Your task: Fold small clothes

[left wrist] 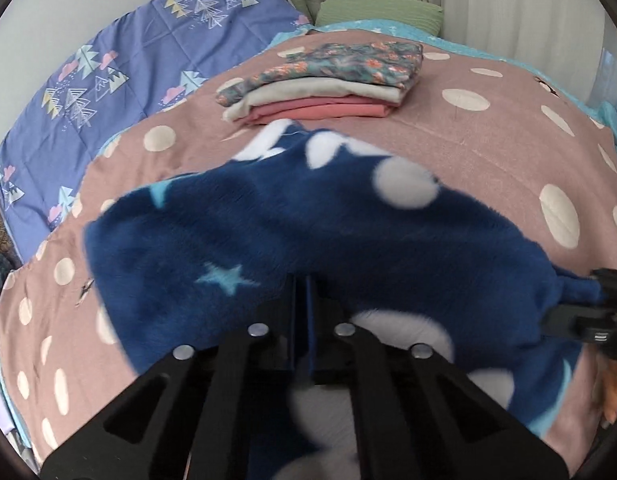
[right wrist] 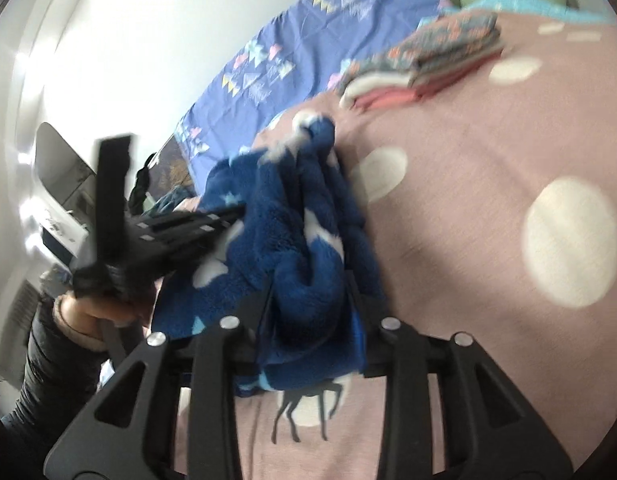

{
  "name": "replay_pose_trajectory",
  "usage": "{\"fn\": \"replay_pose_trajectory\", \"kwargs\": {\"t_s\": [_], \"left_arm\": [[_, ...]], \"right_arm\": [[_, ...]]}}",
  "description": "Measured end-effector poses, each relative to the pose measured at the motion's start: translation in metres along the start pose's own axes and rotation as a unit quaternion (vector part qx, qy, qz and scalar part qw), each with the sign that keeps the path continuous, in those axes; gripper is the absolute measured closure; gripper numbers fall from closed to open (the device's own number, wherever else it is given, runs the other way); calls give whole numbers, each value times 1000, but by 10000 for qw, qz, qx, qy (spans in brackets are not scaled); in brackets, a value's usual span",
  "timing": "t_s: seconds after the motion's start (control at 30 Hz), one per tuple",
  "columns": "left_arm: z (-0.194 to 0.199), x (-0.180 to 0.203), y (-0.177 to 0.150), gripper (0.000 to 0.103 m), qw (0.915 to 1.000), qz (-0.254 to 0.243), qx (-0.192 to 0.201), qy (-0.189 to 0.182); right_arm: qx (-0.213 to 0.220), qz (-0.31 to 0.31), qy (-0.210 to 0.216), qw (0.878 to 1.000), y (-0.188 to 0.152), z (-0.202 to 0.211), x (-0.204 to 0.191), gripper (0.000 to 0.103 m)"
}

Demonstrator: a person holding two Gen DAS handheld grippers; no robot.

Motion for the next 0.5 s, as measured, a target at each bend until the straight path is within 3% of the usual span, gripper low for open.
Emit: {"fn": "replay_pose_trajectory", "kwargs": {"t_s": [0.03,0.1,0.2,0.3,0.43,0.5], "left_arm": [[-4,7,2,103,9999,-104,-36,-2],[-11,18,8,103,9993,-343,-123,40],[-21,23,13,103,9989,-442,-139,54],[-20,17,12,103,9998,-143,45,-91],[6,0,6,99,9971,534,390,-375],[32,-7,-2,85,9936,872,648,-297]], "right_arm": [[147,58,-38,9999,5,9,-2,75],[443,364,9,9984,16,27,-14,87],[343,855,136,9957,18,20,-34,93],[-325,811,-746,9934,4,-32,-11,99],[-464,451,-501,9966,-4,-40,7,100],[-545,617,-592,9949,-5,-38,3,100]]}}
Point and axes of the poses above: each gripper's, at about its wrist camera, not at the fingertips, and z roughly against the way its jaws point, x to its right, y to its top, the point moved 4 cm from there along -z, roughly the way its jaws point, and after that the axes turned 3 degrees about y, right-handed, at the moved point
